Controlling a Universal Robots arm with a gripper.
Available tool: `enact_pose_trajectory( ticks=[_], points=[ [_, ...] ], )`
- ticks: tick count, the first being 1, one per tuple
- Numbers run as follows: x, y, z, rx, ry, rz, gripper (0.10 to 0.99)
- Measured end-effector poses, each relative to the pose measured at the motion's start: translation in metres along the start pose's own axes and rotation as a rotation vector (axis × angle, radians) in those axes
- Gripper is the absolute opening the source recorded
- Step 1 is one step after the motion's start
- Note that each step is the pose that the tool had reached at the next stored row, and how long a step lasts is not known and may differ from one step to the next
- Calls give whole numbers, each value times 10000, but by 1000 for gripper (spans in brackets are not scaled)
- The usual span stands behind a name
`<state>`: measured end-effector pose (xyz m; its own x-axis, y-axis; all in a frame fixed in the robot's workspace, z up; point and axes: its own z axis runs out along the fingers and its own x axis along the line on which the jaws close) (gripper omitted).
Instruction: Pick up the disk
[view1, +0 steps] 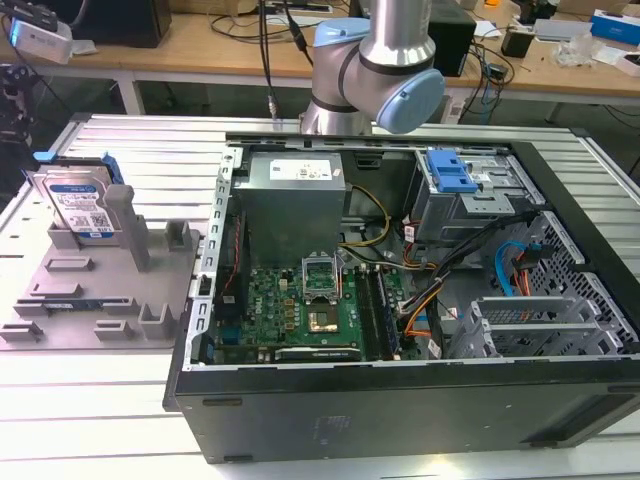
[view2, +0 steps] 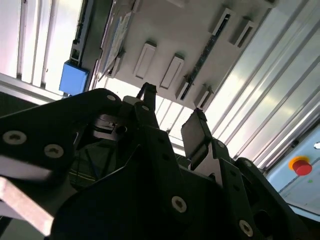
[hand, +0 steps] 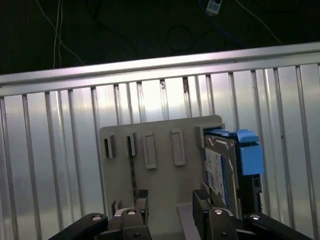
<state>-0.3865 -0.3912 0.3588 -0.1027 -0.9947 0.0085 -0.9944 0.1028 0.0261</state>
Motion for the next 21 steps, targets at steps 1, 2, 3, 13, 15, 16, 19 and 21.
enact_pose_trajectory(
  ticks=[1,2,3,13,15,16,19,21],
  points=[
    [-67,-1,0,2,20,-6,482],
    [-114,3,-1,5,38,-3,482],
    [-167,9,-1,7,59,-1,482],
    [-678,65,-4,22,97,-154,482],
    [-692,68,-4,24,104,-352,482],
    [-693,68,-4,25,107,-490,482],
    [-692,97,1,29,113,-760,482],
    [-686,191,22,31,114,-797,482]
  ],
)
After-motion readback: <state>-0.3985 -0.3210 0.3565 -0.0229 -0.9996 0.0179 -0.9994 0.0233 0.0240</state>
